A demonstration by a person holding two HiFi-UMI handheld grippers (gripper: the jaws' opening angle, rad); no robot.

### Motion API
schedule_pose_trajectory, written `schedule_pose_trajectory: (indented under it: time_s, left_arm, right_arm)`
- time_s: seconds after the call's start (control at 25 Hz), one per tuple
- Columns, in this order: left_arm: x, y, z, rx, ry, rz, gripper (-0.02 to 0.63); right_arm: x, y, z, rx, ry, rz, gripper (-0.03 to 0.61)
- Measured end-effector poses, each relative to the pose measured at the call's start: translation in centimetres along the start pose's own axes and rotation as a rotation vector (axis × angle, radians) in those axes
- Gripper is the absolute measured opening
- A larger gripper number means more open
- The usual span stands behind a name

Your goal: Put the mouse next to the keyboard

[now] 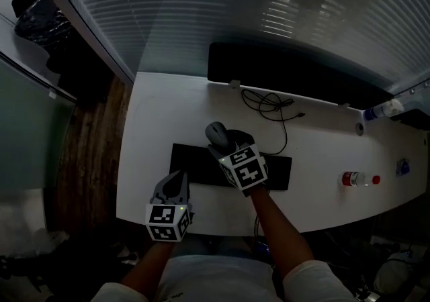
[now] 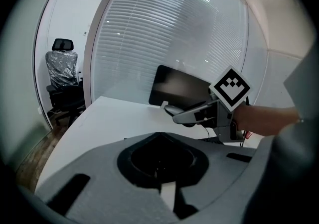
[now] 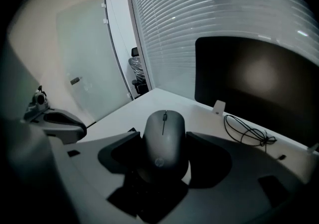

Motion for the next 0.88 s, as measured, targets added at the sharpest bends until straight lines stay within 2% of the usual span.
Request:
schedule_pose_trajectory:
  time_s: [0.44,0.88]
  left_arm:
    - [-3.1,4.1,-0.3,0.056,0.01,0.019,0.006]
    - [-4.0,8.4,0.7,0.102,-0.012,0.085,0.006]
  right_arm:
    - [-9.4,-0.7,2.8,0.06,0.039,0.063,0.291]
    - [-14.7,0.3,5.8,0.128,0.059,0.134,0.291]
Point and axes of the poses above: the fingertips, and each gripper's own axes: x forward along the fingers, y to its right, z out of its underside, the point moved 9 cm from there along -x, backward along the fingers, and after that the axes turned 14 degrees about z, right-handed, at the moved point
